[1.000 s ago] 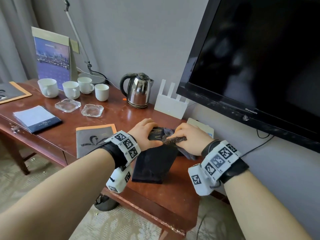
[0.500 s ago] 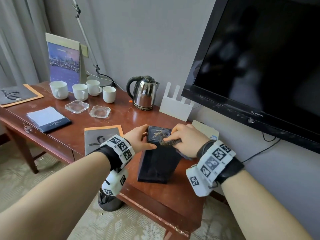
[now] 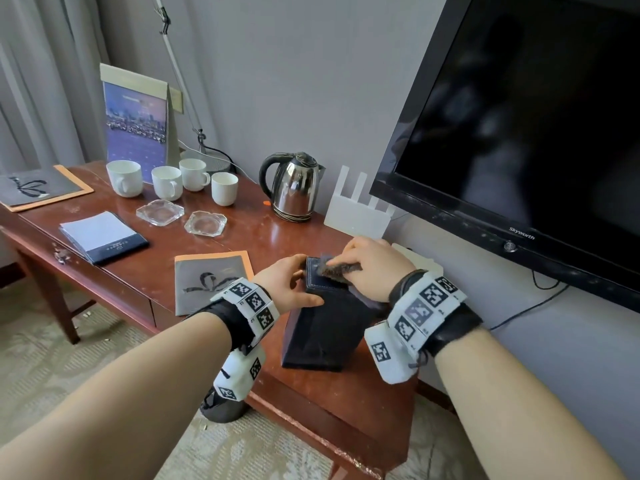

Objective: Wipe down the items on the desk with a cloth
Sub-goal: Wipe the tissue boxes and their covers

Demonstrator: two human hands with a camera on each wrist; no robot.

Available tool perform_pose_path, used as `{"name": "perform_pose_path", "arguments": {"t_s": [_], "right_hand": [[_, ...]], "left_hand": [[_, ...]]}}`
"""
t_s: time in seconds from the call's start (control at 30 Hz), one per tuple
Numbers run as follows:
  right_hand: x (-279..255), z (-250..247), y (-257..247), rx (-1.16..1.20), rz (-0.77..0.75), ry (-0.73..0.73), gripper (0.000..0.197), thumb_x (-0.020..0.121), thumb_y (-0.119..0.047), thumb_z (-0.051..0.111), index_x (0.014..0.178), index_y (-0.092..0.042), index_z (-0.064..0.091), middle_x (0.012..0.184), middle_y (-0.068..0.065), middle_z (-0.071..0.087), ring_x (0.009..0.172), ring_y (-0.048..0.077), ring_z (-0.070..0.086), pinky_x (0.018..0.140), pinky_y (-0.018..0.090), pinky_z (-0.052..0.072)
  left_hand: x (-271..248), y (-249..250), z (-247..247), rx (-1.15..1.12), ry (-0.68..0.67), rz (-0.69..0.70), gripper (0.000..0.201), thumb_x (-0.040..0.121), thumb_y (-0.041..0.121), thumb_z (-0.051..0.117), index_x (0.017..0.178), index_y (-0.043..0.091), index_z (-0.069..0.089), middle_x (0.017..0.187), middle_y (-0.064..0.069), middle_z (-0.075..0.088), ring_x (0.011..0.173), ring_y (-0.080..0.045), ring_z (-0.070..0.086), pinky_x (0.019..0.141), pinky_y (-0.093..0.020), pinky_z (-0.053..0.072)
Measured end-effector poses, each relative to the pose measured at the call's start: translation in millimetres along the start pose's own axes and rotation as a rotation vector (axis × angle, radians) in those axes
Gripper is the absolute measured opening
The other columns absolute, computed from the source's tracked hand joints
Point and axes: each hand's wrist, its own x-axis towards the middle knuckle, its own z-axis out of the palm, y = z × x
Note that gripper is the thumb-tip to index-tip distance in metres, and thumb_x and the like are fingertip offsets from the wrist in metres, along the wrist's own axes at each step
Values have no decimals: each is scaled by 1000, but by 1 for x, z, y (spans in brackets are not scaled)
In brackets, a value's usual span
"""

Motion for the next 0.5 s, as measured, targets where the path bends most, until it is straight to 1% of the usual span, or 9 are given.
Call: {"name": "perform_pose_path", "arguments": {"t_s": [0.07,0.1,0.17,0.27,0.33,0.37,0.4,0.43,0.5], "right_hand": [[12,5,-9,13,76,98,41,94,-18,42,125,-43,53,121,-9,45,116,19,35,99,34,34],[15,11,-15,-32,83,104,43,94,-18,42,127,-44,50,125,-9,43,117,20,34,99,34,32],[15,24,-22,-148,18,90,47,92,-18,45,131,-44,46,131,-9,40,119,22,32,100,35,27],[4,23,-10,-104,-100,-9,50,91,-13,45,124,-51,50,128,-13,41,118,20,32,101,32,27],[-2,12,4,-49,-150,-111,51,90,-12,45,115,-55,55,120,-18,42,113,14,34,102,31,29],[-2,7,9,-28,-137,-140,51,91,-11,45,112,-55,58,115,-20,41,111,11,33,103,32,30],[0,3,12,-12,-103,-132,50,91,-10,44,112,-53,59,112,-21,41,112,11,34,104,32,30],[4,1,13,2,-54,-86,48,92,-11,42,114,-50,59,112,-19,41,115,12,34,104,33,30],[11,5,4,-12,54,29,48,93,-14,41,123,-48,52,122,-14,43,118,17,34,102,34,30]], "left_hand": [[0,2,-1,-2,-6,0,74,71,20,79,135,17,40,129,1,53,120,-15,50,105,-35,41],[0,2,-2,-3,-8,-1,74,72,19,79,135,17,40,128,1,53,120,-16,51,104,-34,41],[1,2,-4,-8,-12,-7,72,72,19,78,134,15,41,123,3,53,119,-16,51,102,-29,41],[1,2,-4,19,-25,-2,74,72,21,79,135,15,41,124,6,51,121,-16,50,103,-31,41],[2,1,-3,-14,-25,5,75,71,20,80,135,16,42,127,4,54,120,-15,51,104,-32,42],[2,0,-2,-31,-21,-3,75,70,19,80,135,17,42,127,3,54,120,-14,51,104,-32,41],[3,0,-2,-36,-16,-13,75,70,19,80,135,17,42,128,2,54,119,-14,52,104,-32,41],[4,-1,-2,-36,-18,-19,74,70,19,80,134,18,42,128,2,55,119,-14,52,105,-33,41],[5,-2,-3,-37,-22,-14,72,70,19,80,133,19,44,128,1,55,120,-15,52,105,-35,41]]}}
